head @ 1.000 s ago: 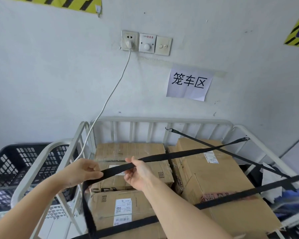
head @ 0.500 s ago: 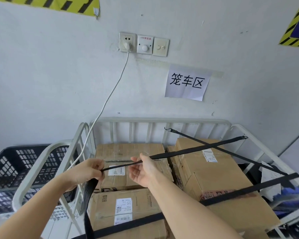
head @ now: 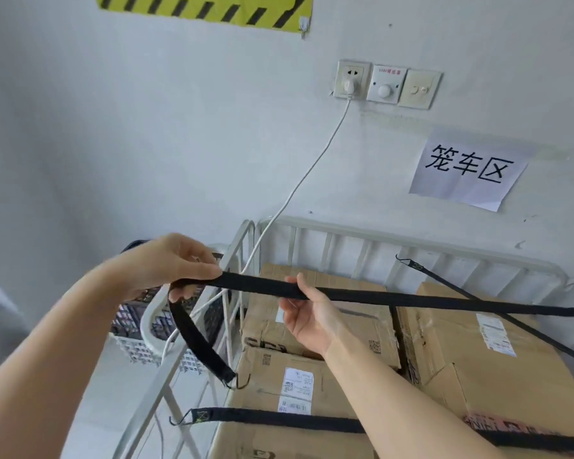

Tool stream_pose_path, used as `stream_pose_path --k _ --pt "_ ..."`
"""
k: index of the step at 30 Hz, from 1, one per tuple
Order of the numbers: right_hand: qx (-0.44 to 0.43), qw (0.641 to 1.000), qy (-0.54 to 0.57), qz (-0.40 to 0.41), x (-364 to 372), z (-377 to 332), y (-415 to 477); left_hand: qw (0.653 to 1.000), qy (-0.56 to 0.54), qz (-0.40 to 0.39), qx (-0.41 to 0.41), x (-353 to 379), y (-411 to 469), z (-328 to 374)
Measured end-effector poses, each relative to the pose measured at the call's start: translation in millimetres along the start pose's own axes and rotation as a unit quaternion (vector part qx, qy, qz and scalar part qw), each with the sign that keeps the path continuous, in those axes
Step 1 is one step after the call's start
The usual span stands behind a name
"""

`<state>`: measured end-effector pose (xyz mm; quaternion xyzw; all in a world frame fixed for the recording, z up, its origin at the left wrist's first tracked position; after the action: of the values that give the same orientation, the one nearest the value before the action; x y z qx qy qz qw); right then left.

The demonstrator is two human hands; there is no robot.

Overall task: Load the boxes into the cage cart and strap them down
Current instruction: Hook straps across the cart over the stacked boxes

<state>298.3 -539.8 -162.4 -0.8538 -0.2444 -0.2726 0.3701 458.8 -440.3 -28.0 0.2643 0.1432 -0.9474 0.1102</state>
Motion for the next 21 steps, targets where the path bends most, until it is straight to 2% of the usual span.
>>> stream_pose_path --k 6,8,11,14,17,18,19,21 --pt "0.017 0.999 0.001 0.051 -9.2 20.9 17.5 0.995 -0.037 0.085 0.036 -76.3 -54.6 9.0" --pt "0.026 0.996 -0.026 0.078 -10.9 30.3 21.4 0.994 -0.001 0.104 0.015 -84.6 -59.6 -10.1" --pt "0.075 0.984 -0.118 0.109 -17.9 51.7 24.6 0.986 0.125 0.094 -0.049 -76.5 -55.9 -66.8" --pt "0.168 0.953 -0.249 0.039 -9.6 84.4 22.8 0.971 0.207 0.054 -0.108 -52.0 -46.1 -133.8" --pt "0.235 0.885 -0.389 -0.099 16.2 115.6 9.8 0.961 0.236 0.038 -0.141 -30.4 -37.2 -188.3" --pt "0.233 0.865 -0.422 -0.138 27.6 122.6 6.1 0.96 0.236 0.033 -0.15 -24.0 -36.3 -201.1" --pt "0.214 0.859 -0.435 -0.163 39.2 126.5 6.4 0.959 0.235 0.029 -0.155 -18.1 -36.0 -211.4" --pt "0.126 0.882 -0.427 -0.153 61.0 126.0 18.5 0.959 0.229 0.026 -0.165 -9.6 -36.4 -227.9"
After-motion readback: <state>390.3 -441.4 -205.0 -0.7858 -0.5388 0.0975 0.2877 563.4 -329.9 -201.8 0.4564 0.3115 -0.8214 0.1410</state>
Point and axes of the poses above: each hand's wrist, its own y-axis towards the middle knuckle, its own x-axis out of the palm, z = x × y, the point moved 9 cm from there along y, towards the middle knuckle, and after that the axes turned 5 degrees about z, right-handed, at the moved point
